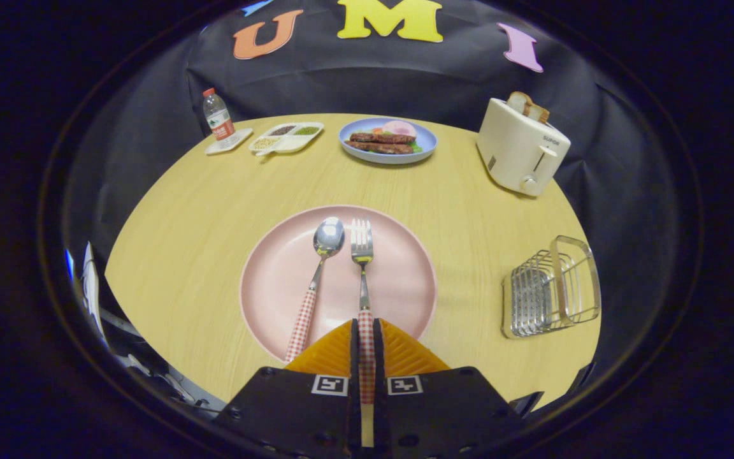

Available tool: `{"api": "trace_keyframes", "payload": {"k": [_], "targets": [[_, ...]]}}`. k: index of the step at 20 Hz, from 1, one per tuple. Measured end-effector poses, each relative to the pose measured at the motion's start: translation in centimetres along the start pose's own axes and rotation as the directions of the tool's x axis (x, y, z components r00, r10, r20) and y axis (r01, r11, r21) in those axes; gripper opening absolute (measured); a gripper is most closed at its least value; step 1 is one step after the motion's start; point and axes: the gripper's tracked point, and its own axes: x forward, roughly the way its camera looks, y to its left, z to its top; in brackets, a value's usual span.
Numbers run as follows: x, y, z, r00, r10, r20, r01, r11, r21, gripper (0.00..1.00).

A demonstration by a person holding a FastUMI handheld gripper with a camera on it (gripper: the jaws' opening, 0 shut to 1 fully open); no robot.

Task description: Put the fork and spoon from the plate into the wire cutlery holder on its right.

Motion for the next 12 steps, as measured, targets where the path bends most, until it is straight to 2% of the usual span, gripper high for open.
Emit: {"api": "trace_keyframes", "payload": {"k": [12], "targets": [[-8.0,-10.2,2.1,0.996,-0.066,0.065,0.059,0.992,0.114,0.08]]}}
